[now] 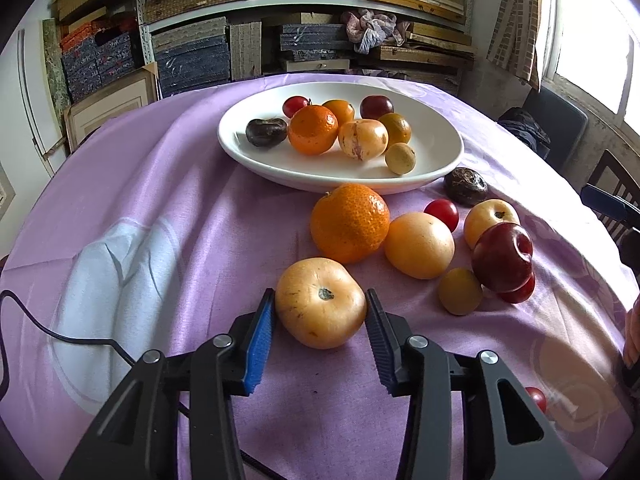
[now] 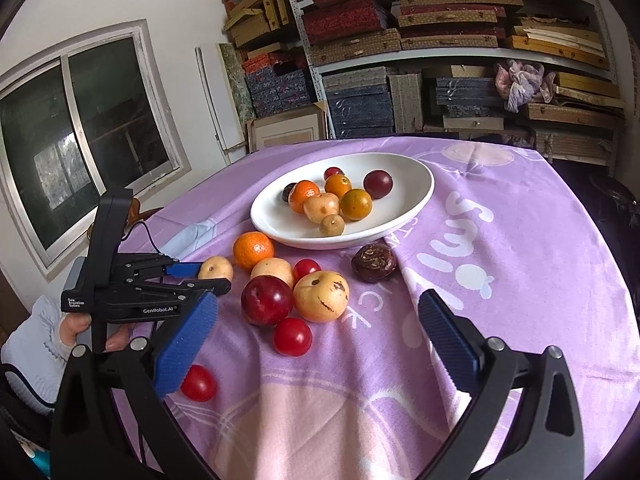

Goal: Organize fruits
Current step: 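Grasp a red tomato with the right gripper while the left holds the yellow fruit, then carry both fruits onto the white plate and open both grippers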

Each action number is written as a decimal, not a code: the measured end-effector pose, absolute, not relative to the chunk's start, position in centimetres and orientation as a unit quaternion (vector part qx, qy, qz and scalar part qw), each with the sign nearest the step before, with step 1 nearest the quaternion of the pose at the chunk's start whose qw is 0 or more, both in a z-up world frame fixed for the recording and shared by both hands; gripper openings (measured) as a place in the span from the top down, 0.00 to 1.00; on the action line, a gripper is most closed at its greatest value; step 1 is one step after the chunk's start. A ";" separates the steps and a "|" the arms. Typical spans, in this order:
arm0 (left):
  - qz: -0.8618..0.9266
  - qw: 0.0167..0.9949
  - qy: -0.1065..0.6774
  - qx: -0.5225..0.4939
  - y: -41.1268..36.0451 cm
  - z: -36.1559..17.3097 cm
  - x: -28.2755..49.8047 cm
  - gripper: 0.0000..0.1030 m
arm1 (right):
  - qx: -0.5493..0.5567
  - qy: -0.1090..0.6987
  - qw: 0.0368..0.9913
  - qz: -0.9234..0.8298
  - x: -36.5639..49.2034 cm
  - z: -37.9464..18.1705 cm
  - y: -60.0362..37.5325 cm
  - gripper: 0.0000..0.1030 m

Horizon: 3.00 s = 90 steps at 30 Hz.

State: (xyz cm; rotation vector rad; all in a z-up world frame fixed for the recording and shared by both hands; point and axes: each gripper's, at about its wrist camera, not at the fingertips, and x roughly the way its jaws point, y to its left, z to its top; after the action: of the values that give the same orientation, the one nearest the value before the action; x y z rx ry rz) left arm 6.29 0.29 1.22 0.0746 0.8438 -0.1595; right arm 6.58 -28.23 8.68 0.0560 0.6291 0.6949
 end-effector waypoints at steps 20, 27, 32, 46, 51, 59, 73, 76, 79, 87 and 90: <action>-0.066 0.907 0.413 0.039 1.1 1.2 6.1 0.57 | -0.100 0.351 0.803 0.470 1.2 6.8 -20.3 0.60; -0.066 0.907 0.413 0.040 1.1 1.1 6.1 0.57 | -0.123 0.369 0.799 0.459 1.0 6.1 -19.2 0.60; -0.065 0.907 0.413 0.041 1.0 1.1 6.1 0.57 | -0.133 0.379 0.793 0.458 1.2 5.6 -19.0 0.61; -0.056 0.908 0.412 0.060 0.4 1.0 6.0 0.57 | -0.133 0.397 0.789 0.449 1.9 4.9 -18.8 0.71; -0.055 0.908 0.411 0.062 0.4 1.1 5.9 0.57 | -0.136 0.396 0.790 0.447 1.9 4.8 -18.7 0.71; -0.052 0.919 0.384 0.065 0.0 1.9 4.9 0.57 | -0.109 0.383 0.810 0.431 2.4 5.4 -19.8 0.71; -0.042 0.938 0.338 0.058 1.3 10.0 4.0 0.57 | -0.073 0.281 0.899 0.328 3.4 14.1 -27.5 0.72; -0.033 0.945 0.319 0.066 1.2 13.8 5.9 0.57 | -0.071 0.242 0.916 0.313 5.5 18.5 -28.4 0.72; -0.031 0.950 0.304 0.063 0.8 17.0 7.7 0.57 | -0.063 0.208 0.928 0.303 8.4 22.5 -28.5 0.72; -0.024 0.944 0.327 0.042 0.2 16.6 14.2 0.57 | -0.039 0.245 0.926 0.284 18.0 21.8 -25.9 0.72; -0.023 0.930 0.366 0.029 0.6 12.9 16.6 0.57 | -0.048 0.296 0.911 0.282 21.1 17.6 -23.8 0.72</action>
State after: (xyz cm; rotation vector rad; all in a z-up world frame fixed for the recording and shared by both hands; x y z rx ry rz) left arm 16.56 0.58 12.95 0.0598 0.7488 -0.0463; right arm 21.09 -23.81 17.56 -0.0997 0.6099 0.5813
